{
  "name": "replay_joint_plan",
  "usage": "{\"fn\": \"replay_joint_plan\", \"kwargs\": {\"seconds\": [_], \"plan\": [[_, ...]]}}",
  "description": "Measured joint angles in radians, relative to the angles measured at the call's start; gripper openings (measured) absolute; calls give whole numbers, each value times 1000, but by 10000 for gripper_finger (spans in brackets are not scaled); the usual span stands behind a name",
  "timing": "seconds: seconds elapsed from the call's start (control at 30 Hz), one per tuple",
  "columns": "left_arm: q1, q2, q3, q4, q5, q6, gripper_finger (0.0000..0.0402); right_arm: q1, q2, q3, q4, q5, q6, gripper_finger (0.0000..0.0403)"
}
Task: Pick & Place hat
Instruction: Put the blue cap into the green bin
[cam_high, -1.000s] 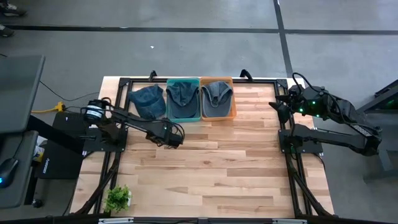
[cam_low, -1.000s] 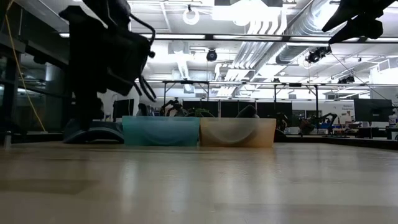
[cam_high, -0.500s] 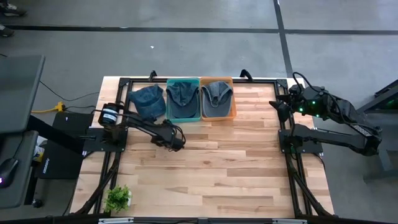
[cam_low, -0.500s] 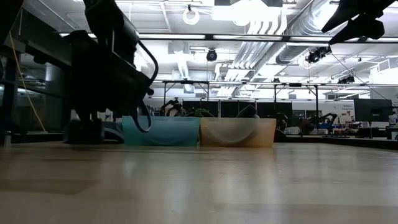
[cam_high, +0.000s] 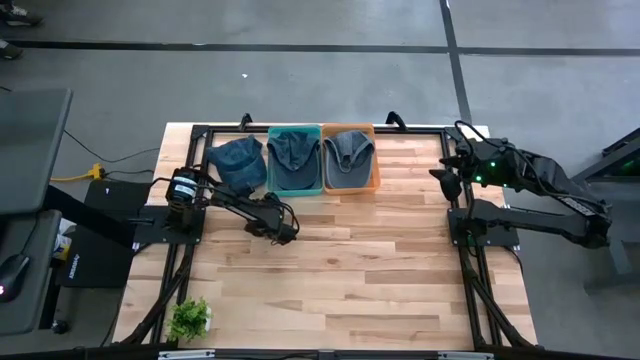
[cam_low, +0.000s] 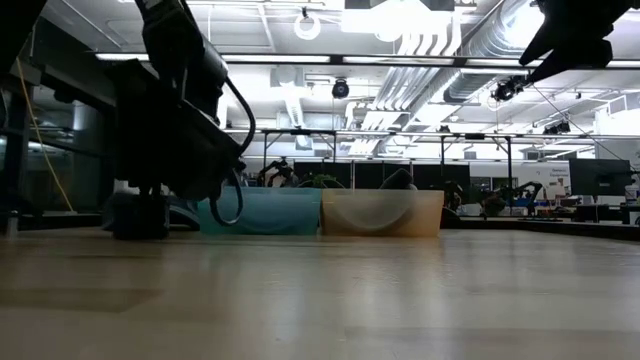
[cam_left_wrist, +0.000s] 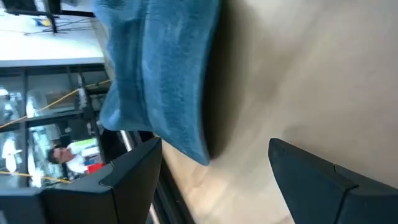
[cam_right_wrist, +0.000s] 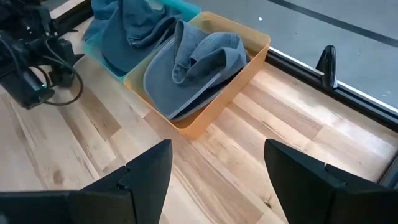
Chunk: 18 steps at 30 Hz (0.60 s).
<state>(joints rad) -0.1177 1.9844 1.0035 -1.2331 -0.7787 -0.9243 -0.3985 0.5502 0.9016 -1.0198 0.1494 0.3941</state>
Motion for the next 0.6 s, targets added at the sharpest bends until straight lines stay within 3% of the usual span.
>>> {"fn": "replay_joint_plan", "kwargs": {"seconds": [0.27,0.6], "plan": [[115,1,-2,5,2,21,292,0,6,0,4,-6,24,249],[209,-1,-1,83,33,175,292,0,6,0,19,-7,35,249]]}}
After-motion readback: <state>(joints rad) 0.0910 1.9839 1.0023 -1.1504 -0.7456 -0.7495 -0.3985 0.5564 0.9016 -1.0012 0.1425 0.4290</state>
